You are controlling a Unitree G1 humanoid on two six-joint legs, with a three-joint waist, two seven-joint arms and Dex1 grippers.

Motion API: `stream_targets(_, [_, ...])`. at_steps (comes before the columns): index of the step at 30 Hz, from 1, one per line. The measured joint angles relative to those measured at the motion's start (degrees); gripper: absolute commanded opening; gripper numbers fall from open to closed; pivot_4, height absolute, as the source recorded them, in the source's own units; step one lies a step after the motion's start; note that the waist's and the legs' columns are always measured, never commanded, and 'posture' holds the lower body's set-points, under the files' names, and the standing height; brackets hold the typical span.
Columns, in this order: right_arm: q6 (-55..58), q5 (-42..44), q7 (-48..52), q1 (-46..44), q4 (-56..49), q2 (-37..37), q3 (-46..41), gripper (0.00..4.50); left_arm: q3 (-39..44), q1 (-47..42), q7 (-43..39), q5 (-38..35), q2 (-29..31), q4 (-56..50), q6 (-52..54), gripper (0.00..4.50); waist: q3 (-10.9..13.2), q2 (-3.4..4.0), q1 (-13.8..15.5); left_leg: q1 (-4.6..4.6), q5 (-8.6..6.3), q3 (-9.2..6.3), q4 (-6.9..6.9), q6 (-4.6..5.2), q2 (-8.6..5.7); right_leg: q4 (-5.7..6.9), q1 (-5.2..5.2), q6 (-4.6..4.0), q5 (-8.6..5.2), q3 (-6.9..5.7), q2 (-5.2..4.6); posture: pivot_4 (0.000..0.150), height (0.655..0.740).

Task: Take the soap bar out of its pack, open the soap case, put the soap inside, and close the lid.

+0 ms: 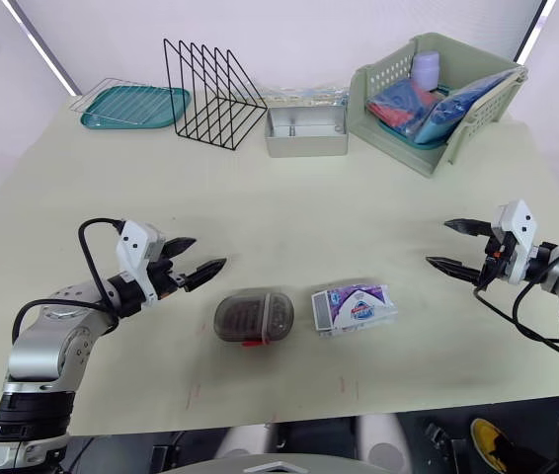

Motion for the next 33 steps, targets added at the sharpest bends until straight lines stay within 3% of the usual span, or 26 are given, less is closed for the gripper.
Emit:
stream_targets(8, [-0.27, -2.83, -8.55, -0.16, 1.56, 0.83, -0.06, 4.5, -0.09, -2.1, 1.38, -0.02, -1.23, 0.08, 0.02, 4.46, 0.0, 0.0, 0.06, 0.0, 0.0, 0.01, 0.0, -0.01, -0.02, -0.01, 0.0, 0.0, 0.0, 0.01, 0.0, 0.15, 0.74])
stream_targets(23, [0.19, -1.54, -2.82, -2.99, 2.65, 0.34, 0.57, 4.5, -0.01, -2.24, -0.22, -1.08, -1.19, 0.08, -0.37, 4.46, 0.0, 0.0, -0.14, 0.0, 0.0, 0.01, 0.0, 0.0, -0.02, 0.01, 0.0, 0.0, 0.0, 0.01, 0.0, 0.15, 0.74])
stream_targets(26, [1.72, -1.19, 2.26, -4.32, -1.57, -2.26, 2.82, 4.5, 0.07, -2.5, -4.32, -2.9, 0.11, 0.05, -2.16, 4.46, 0.0, 0.01, -0.14, 0.0, 0.0, 0.0, -0.01, 0.0, 0.01, -0.02, 0.0, 0.0, 0.0, -0.01, 0.01, 0.15, 0.74])
stream_targets(27, [2.76, -0.87, 10.08, -4.81, -5.85, -6.16, 7.39, 4.5, -0.12, -0.6, -14.29, -5.12, 4.65, 0.06, -5.9, 4.46, 0.05, 0.04, -0.31, -0.07, 0.0, 0.06, -0.03, 0.0, 0.02, -0.03, -0.09, -0.01, 0.0, 0.01, 0.02, 0.15, 0.74])
stream_targets(33, [6.38, 0.26, 17.73, -7.36, -13.42, -10.25, 14.95, 4.5, -0.06, 1.66, -32.02, -5.41, 11.73, 2.51, -19.3, 4.46, 0.04, 0.06, -0.27, 0.03, 0.0, 0.07, -0.06, 0.0, 0.13, -0.06, -0.03, -0.03, -0.02, -0.03, 0.02, 0.15, 0.74])
